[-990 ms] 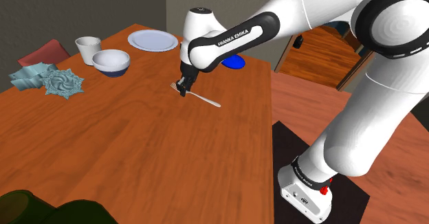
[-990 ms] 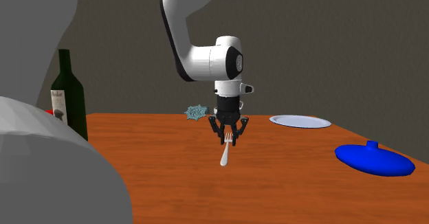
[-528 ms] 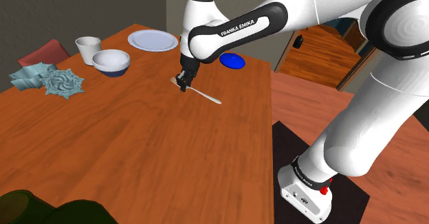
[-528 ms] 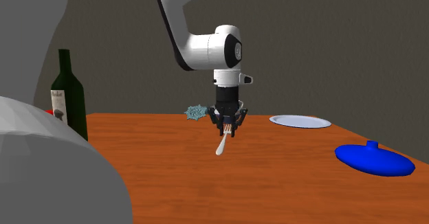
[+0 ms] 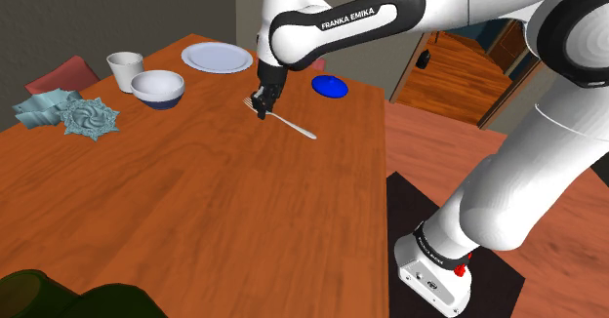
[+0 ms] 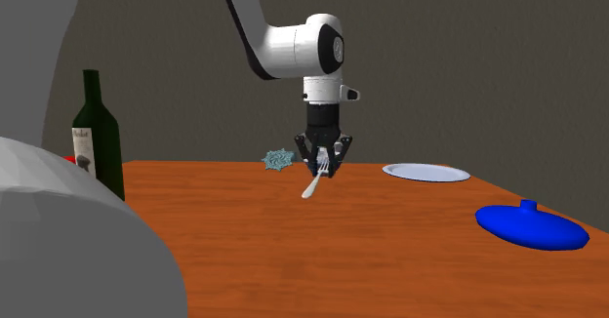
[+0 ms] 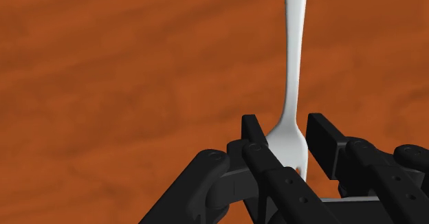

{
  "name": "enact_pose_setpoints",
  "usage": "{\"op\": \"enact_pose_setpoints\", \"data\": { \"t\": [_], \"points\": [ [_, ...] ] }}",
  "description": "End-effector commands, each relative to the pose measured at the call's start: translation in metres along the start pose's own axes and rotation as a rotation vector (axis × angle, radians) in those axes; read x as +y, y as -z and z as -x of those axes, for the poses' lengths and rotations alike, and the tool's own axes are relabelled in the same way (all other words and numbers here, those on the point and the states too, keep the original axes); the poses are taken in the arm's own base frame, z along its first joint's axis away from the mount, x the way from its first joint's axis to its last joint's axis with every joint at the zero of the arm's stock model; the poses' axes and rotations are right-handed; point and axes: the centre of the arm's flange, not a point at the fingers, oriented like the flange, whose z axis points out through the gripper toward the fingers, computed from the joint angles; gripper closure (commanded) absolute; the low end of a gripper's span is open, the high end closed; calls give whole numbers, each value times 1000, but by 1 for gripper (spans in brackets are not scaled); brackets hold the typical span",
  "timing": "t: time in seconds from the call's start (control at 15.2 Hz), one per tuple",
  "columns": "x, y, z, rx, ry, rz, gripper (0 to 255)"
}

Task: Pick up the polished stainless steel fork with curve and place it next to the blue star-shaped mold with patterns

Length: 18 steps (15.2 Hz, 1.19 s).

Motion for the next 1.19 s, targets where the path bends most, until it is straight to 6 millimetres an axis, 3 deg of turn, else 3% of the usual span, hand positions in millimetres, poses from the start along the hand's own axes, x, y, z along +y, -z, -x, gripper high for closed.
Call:
{"op": "enact_pose_setpoints", "data": {
  "t": [0.0, 0.79, 1.12],
  "points": [
    [0, 11, -1, 0, 0, 0, 255],
    [0, 72, -6, 0, 0, 0, 255],
    [-46, 68, -53, 0, 0, 0, 255]
  ]
}}
